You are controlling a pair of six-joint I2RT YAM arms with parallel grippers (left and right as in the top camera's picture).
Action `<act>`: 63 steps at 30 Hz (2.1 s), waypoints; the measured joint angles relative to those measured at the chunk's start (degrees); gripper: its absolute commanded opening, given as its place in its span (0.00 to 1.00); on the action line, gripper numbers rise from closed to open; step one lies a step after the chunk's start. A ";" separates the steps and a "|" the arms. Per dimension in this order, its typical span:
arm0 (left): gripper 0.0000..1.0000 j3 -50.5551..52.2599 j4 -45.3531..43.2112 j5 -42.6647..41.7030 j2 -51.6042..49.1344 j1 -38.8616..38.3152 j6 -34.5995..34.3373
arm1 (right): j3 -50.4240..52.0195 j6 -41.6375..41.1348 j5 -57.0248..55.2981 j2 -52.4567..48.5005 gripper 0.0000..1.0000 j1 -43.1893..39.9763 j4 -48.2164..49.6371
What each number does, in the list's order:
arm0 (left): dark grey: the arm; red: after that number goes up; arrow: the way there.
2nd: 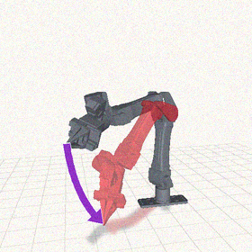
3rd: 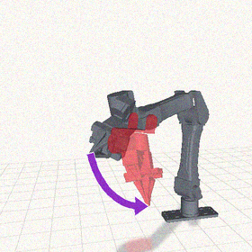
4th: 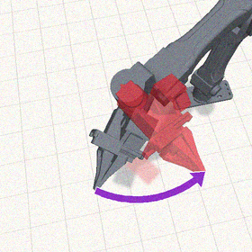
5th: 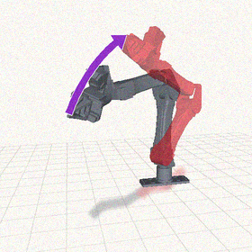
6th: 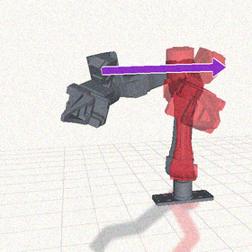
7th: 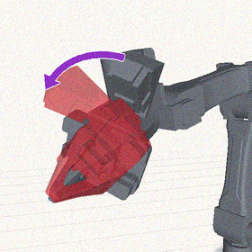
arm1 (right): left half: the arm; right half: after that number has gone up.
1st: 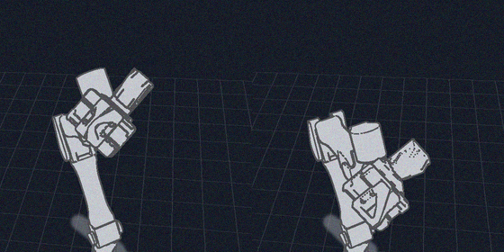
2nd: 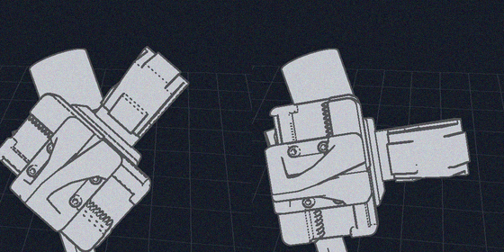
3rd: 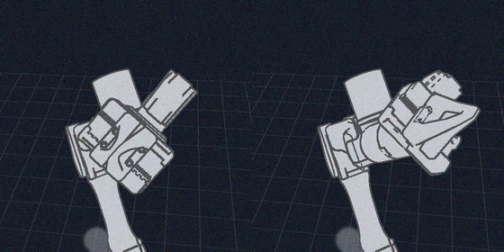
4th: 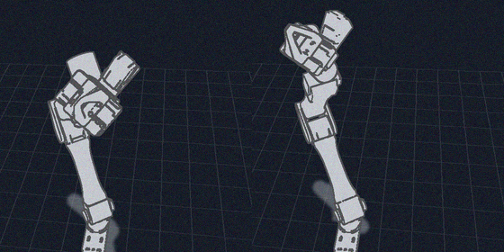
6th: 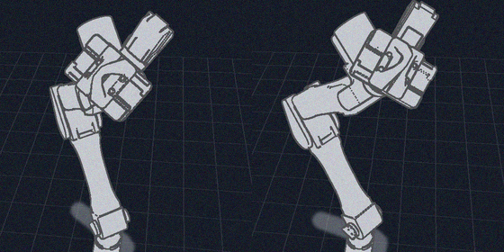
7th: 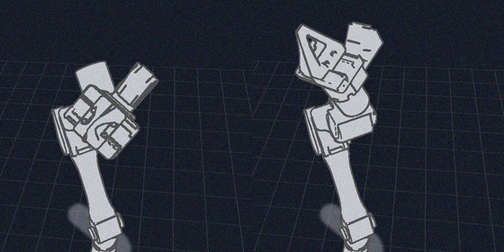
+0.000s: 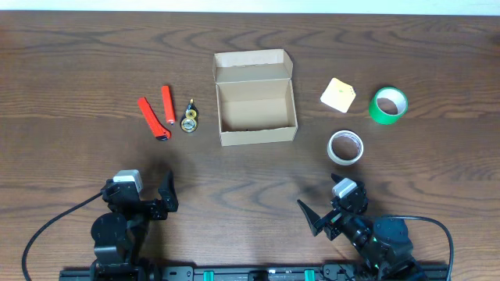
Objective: Pack container
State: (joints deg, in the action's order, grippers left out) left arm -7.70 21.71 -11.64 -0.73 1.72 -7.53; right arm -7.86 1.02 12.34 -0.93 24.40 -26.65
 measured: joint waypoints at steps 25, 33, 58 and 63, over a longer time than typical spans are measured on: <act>0.95 0.00 0.00 0.02 0.00 0.02 0.00 | 0.00 0.00 0.00 0.00 0.99 0.00 0.00; 0.95 0.00 -0.02 0.02 0.00 0.02 0.00 | 0.00 0.00 0.00 0.00 0.99 0.02 0.00; 0.95 0.00 0.00 0.00 0.00 0.02 0.00 | -1.07 -55.89 -6.38 -2.91 0.99 -1.20 19.71; 0.95 0.00 0.02 0.00 0.00 0.02 -0.02 | -8.11 -46.42 -7.89 -17.84 0.99 -7.52 19.15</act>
State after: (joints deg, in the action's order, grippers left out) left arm -7.70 21.74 -11.64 -0.73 1.74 -7.55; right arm -15.97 -45.41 4.45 -18.76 16.88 -7.51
